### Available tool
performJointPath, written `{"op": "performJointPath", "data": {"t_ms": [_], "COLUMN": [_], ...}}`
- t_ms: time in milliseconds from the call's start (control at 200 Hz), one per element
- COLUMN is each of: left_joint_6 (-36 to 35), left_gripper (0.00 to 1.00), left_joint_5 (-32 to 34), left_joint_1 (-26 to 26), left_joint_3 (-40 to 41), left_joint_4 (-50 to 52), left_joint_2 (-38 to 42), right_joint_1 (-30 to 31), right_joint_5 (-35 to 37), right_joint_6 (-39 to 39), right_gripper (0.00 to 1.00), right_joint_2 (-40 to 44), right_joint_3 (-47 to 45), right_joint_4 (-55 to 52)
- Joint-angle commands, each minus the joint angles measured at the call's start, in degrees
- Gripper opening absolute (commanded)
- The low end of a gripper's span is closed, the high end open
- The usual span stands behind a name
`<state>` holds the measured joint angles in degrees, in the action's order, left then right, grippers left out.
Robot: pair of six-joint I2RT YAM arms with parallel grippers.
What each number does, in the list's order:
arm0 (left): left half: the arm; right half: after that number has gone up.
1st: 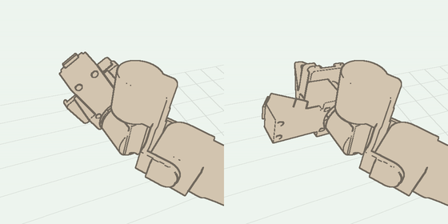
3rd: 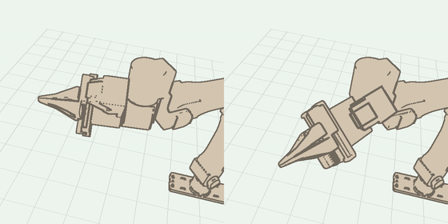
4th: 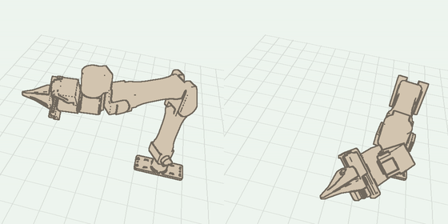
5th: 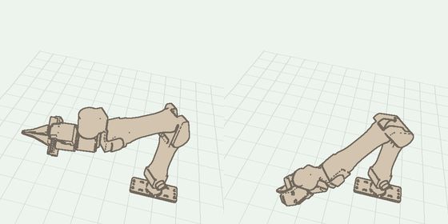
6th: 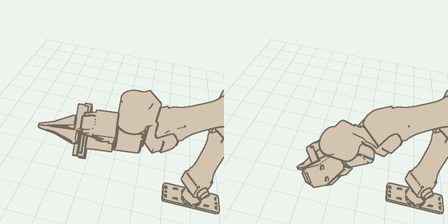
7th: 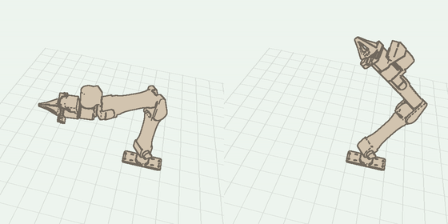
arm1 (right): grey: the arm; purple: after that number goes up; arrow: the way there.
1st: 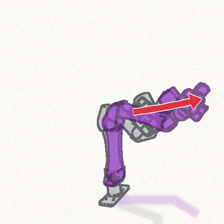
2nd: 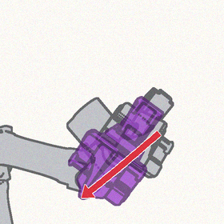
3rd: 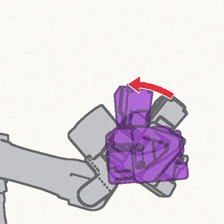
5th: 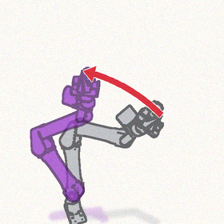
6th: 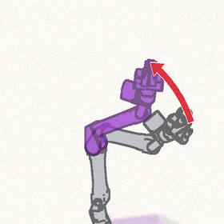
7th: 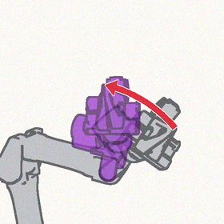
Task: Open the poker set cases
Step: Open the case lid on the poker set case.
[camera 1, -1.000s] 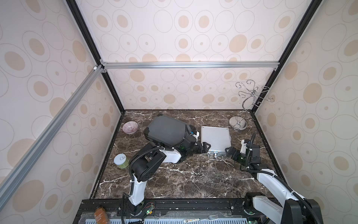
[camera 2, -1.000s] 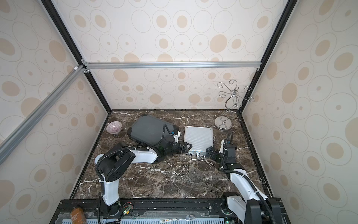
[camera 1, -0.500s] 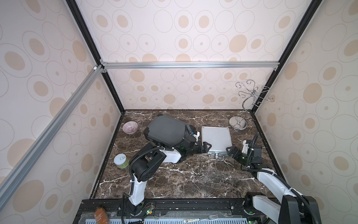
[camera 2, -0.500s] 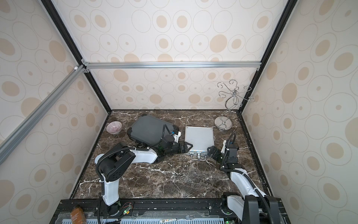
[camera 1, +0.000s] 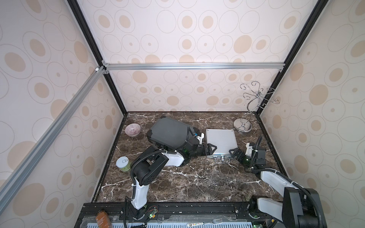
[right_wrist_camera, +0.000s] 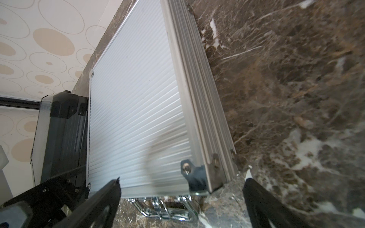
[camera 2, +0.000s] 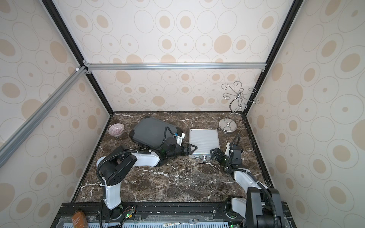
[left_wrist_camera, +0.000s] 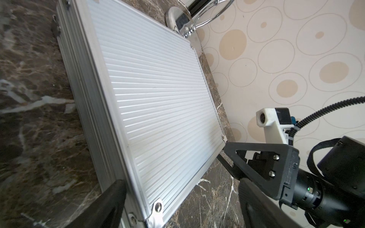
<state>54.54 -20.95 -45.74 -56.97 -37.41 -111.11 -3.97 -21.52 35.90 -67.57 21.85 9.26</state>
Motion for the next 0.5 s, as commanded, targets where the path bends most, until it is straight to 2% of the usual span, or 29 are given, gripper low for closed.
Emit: {"op": "performJointPath", "data": {"t_ms": [0, 285, 495], "left_joint_6": [0.8, -1.0, -1.3], "left_gripper": [0.89, 0.9, 0.92], "left_joint_5": [-1.7, 2.9, 4.4], "left_joint_1": [-0.5, -0.4, -0.4], "left_joint_3": [-0.3, 1.4, 1.2], "left_joint_4": [-4.0, -0.1, 1.8], "left_joint_2": [1.8, 4.1, 3.7], "right_joint_1": [-0.5, -0.7, -0.7], "right_joint_5": [-1.2, -2.0, 0.7], "right_joint_6": [1.0, -0.2, -3.4], "right_gripper": [1.0, 1.0, 1.0], "right_joint_2": [-1.4, -1.8, 0.2], "right_joint_3": [0.6, 1.4, 1.9], "right_joint_4": [1.5, 1.0, -1.5]}}
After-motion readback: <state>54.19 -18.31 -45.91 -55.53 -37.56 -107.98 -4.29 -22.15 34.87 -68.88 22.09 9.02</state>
